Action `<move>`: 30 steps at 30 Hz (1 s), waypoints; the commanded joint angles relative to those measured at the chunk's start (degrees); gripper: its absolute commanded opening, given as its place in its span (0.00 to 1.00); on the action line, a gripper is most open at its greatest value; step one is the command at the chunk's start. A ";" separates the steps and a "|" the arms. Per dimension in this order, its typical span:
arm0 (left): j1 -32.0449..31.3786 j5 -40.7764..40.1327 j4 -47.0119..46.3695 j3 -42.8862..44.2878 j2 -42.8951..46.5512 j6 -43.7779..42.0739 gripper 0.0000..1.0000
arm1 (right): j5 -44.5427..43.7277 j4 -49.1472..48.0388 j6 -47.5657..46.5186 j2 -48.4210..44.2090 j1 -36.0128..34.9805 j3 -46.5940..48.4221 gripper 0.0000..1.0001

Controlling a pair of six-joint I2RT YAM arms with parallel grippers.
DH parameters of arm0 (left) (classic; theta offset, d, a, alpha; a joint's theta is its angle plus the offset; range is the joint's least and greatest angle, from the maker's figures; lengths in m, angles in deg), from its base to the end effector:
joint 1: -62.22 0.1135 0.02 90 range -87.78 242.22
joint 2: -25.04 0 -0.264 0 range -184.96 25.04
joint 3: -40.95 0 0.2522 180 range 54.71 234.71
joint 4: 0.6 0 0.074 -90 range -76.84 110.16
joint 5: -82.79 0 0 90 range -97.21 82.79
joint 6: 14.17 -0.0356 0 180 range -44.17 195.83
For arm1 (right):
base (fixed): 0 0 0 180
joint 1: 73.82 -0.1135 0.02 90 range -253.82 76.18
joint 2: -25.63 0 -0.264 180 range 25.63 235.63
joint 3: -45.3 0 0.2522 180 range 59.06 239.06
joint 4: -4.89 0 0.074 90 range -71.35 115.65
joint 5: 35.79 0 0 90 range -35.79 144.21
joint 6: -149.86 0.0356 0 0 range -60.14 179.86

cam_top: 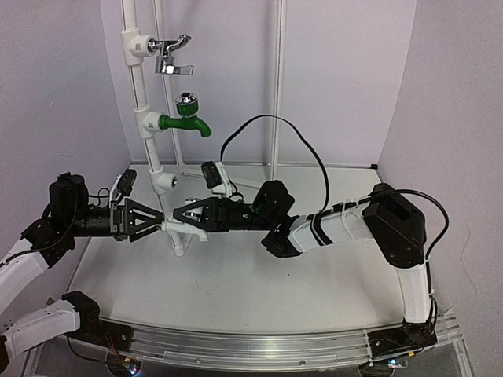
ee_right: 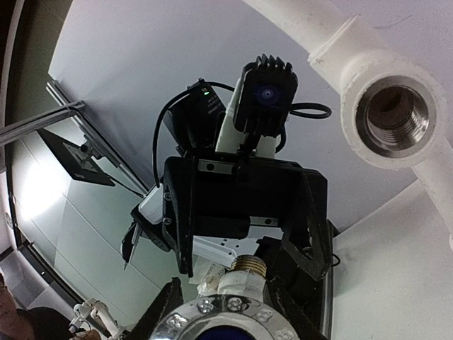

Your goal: Install the water faucets

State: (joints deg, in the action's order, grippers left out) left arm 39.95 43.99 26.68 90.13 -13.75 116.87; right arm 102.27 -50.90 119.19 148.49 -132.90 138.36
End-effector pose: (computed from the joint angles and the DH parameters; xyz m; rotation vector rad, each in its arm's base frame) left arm 0.1324 -0.0842 0.2964 0.3650 2.0340 -1.5519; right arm 0.2188 0.4168 0.2528 -0.9566 1.3472 2.1558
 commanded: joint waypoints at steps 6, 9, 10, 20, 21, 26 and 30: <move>-4.08 4.41 -10.11 -0.94 -1.47 3.37 0.57 | -1.14 -5.48 2.94 1.05 0.15 4.09 0.00; -5.10 2.48 -10.76 -0.01 -2.17 3.42 0.42 | -0.69 -4.21 2.40 0.97 0.08 4.69 0.00; -5.15 1.76 -10.93 0.41 -2.38 3.37 0.34 | -0.54 -3.84 2.26 0.81 0.07 4.76 0.00; -5.15 -6.84 -11.12 0.19 -0.50 1.97 0.00 | -3.59 4.78 4.09 -4.65 0.06 -1.33 0.04; -5.15 -6.38 -11.23 0.10 -0.77 2.07 0.01 | -3.25 4.95 4.05 -4.93 0.03 -1.48 0.00; -5.20 -2.52 -11.42 0.26 -1.92 2.99 0.58 | -0.73 5.73 2.62 -4.83 0.03 0.08 0.00; -5.15 -1.89 -11.42 0.04 -1.76 3.51 0.88 | -0.83 5.15 1.41 -5.83 0.02 -0.34 0.00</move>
State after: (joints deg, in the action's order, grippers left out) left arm 34.82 40.50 17.50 88.92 -15.63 119.82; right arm 100.31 -42.82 122.21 147.72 -132.65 136.73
